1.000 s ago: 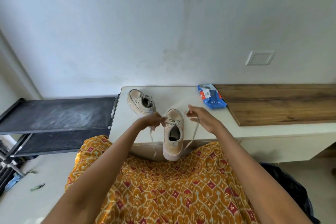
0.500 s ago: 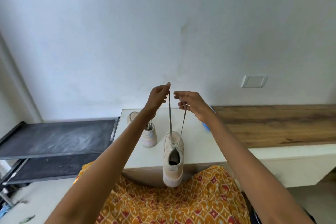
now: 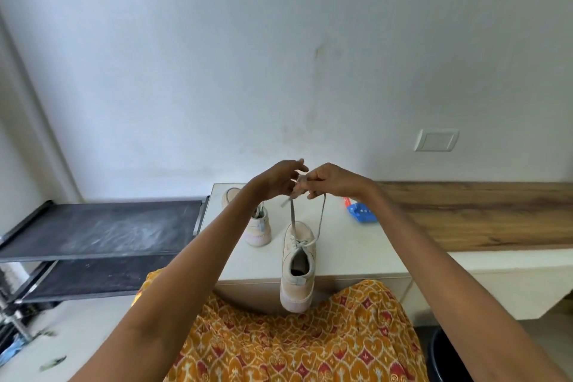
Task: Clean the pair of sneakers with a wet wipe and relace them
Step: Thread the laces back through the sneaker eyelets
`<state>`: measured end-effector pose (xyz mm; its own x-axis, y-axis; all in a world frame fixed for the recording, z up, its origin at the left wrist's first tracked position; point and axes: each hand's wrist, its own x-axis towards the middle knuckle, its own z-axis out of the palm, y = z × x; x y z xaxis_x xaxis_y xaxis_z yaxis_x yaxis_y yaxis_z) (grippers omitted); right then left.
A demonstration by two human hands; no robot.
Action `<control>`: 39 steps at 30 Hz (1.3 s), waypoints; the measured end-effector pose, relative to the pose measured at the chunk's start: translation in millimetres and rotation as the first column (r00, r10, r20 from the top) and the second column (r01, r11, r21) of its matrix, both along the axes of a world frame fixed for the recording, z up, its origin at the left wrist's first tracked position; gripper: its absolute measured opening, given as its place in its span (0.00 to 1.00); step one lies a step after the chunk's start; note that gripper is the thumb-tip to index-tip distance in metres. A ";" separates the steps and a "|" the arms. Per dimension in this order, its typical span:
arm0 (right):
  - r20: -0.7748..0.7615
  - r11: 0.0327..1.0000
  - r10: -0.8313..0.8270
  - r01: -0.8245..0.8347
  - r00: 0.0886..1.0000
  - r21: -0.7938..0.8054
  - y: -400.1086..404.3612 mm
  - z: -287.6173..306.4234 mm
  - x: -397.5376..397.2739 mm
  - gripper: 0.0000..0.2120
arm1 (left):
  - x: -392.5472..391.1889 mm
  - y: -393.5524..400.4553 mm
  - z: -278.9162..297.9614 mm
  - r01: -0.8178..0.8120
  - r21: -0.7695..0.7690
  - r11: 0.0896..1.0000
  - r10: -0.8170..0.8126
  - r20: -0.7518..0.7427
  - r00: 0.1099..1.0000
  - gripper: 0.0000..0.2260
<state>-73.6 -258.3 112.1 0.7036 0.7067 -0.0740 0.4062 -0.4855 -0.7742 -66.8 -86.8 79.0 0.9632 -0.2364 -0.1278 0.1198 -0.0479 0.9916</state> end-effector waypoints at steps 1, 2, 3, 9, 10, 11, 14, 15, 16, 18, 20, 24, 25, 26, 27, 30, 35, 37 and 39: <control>0.136 0.990 0.016 0.004 0.991 -0.143 0.2 0.3 1.4 0.09 | 1.0 -1.8 1.9 -0.016 0.041 0.999 0.016 0.010 1.000 0.08; 0.293 0.966 0.038 0.039 0.955 -0.255 0.6 -1.2 5.3 0.08 | 1.9 -3.2 4.0 -0.025 0.076 0.997 0.024 0.017 1.000 0.07; 0.432 0.953 0.046 0.091 0.901 -0.290 0.3 -4.5 9.6 0.07 | 2.1 -3.9 5.6 -0.034 0.107 0.994 0.033 0.013 0.999 0.10; 0.679 0.954 -0.247 0.296 0.692 0.045 -6.0 -24.9 5.5 0.02 | -6.8 0.8 -0.5 0.185 -0.014 0.983 -0.185 -0.010 0.983 0.12; 0.684 0.947 -0.273 0.315 0.676 0.067 -4.8 -26.1 1.6 0.03 | -7.9 -0.2 -3.5 0.181 0.020 0.983 -0.181 0.022 0.983 0.09; 0.695 0.943 -0.280 0.324 0.662 0.071 -3.5 -27.5 -0.2 0.03 | -7.9 -1.5 -6.7 0.146 0.064 0.987 -0.150 0.061 0.987 0.08; 0.722 0.923 -0.284 0.385 0.631 0.027 -4.4 -28.8 1.8 0.06 | -1.1 -1.9 -16.1 -0.099 0.255 0.962 0.038 0.233 0.972 0.07; 0.723 0.912 -0.298 0.409 0.623 0.023 -7.0 -29.0 3.4 0.07 | 1.6 -0.4 -19.4 -0.186 0.322 0.928 0.090 0.291 0.952 0.07; 0.720 0.902 -0.314 0.432 0.618 0.022 -10.1 -29.9 4.7 0.07 | 4.4 0.9 -22.8 -0.241 0.373 0.896 0.115 0.328 0.938 0.07; 0.732 0.886 -0.311 0.463 0.606 -0.007 -14.9 -34.3 6.1 0.07 | 7.7 1.2 -30.2 -0.283 0.468 0.837 0.102 0.375 0.922 0.07; 0.777 0.872 -0.263 0.486 0.572 -0.063 -15.2 -42.9 7.7 0.07 | 10.0 -1.6 -38.9 -0.368 0.537 0.759 0.106 0.456 0.884 0.08; 0.769 0.835 -0.267 0.538 0.581 -0.117 -15.3 -61.8 13.1 0.06 | 12.4 -2.4 -67.6 -0.469 0.683 0.559 0.001 0.565 0.825 0.11; 0.755 0.824 -0.284 0.553 0.592 -0.124 -18.0 -66.5 15.3 0.06 | 13.2 0.5 -77.5 -0.444 0.706 0.551 -0.066 0.568 0.821 0.13; 0.740 0.812 -0.306 0.570 0.598 -0.125 -22.1 -71.0 17.6 0.06 | 13.7 6.5 -87.4 -0.404 0.711 0.576 -0.099 0.551 0.828 0.15; 0.729 0.798 -0.325 0.589 0.602 -0.131 -26.7 -74.7 19.8 0.06 | 12.8 13.8 -95.7 -0.383 0.698 0.605 -0.095 0.541 0.835 0.16; 0.672 0.736 -0.304 0.614 0.676 -0.285 -42.2 -89.6 26.5 0.05 | 8.0 35.9 -117.4 -0.503 0.541 0.674 0.202 0.520 0.830 0.06; 0.516 0.670 -0.274 0.546 0.811 -0.502 -55.1 -121.2 27.0 0.06 | -3.9 53.4 -134.8 -0.674 -0.327 0.663 0.653 -0.190 0.734 0.13; 0.457 0.627 -0.239 0.495 0.857 -0.601 -54.0 -131.7 24.2 0.04 | -7.6 54.0 -137.7 -0.680 -0.614 0.401 0.546 -0.436 0.715 0.15; 0.414 0.557 -0.227 0.466 0.882 -0.687 -54.8 -140.1 22.3 0.06 | -8.5 54.9 -140.9 -0.697 -0.653 0.296 0.522 -0.501 0.691 0.14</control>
